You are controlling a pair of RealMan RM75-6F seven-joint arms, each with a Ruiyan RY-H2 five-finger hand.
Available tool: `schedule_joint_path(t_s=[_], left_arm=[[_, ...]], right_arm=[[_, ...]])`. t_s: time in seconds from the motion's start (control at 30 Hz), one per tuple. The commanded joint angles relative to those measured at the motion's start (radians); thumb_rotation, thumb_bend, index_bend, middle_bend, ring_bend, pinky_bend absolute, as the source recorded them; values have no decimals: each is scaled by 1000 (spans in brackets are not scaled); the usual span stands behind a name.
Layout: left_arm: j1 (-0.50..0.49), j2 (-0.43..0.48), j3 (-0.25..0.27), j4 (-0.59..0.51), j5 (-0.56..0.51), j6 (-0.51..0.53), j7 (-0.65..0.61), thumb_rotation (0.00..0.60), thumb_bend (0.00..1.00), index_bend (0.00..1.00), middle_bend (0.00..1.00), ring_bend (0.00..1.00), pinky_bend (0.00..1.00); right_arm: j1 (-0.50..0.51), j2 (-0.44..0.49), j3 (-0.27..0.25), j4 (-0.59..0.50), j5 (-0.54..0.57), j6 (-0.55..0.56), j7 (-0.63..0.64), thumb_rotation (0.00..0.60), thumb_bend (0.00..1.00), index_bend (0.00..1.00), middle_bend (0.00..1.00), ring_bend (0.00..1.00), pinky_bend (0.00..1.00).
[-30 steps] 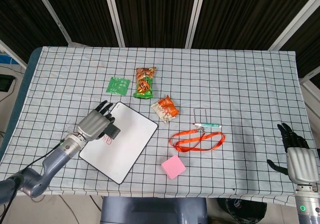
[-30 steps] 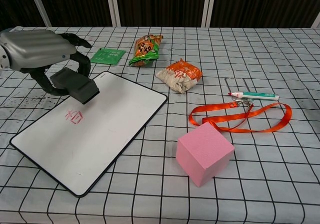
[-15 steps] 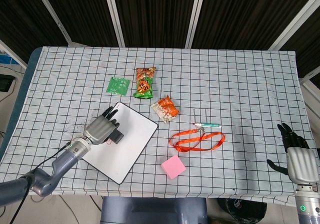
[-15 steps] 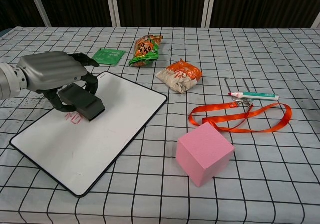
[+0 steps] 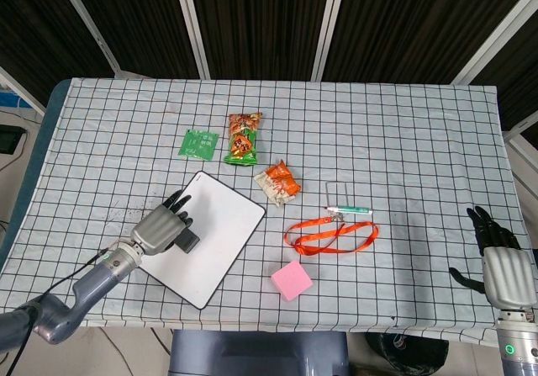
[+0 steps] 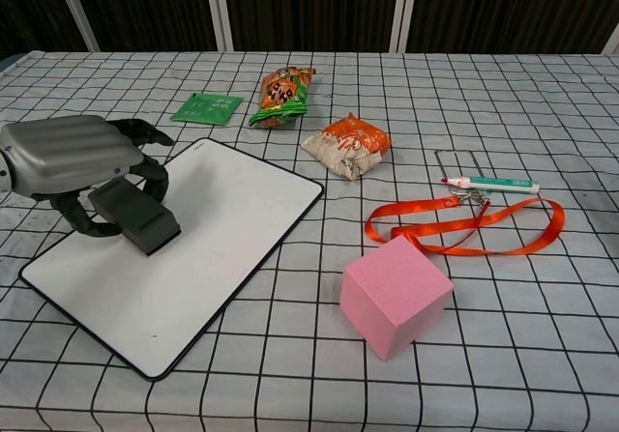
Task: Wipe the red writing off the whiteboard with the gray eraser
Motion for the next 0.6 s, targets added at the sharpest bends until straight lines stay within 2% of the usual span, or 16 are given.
schedule_joint_path(t_s=[0.03, 0.23, 0.4, 0.6], left_arm=[[9, 18, 15, -25, 8, 5, 1, 600, 316, 404, 402, 0, 0], [3, 30, 13, -49, 2, -2, 38, 600, 316, 405, 401, 0, 0], [-16, 15, -13, -51, -17, -11, 62, 600, 316, 405, 401, 0, 0], [-44, -28, -49, -4, -72, -40, 114, 600, 316, 405, 401, 0, 0]], right_arm=[[0, 0, 0, 0, 0, 0, 1, 600, 132, 7, 101, 197, 224], [0, -1, -1, 1, -2, 2, -3, 600, 132, 7, 100, 197, 224], [0, -2, 0, 1, -1, 2, -3, 600, 132, 6, 100, 197, 224], [0, -1, 0, 0, 1, 0, -2, 600, 132, 6, 100, 197, 224]])
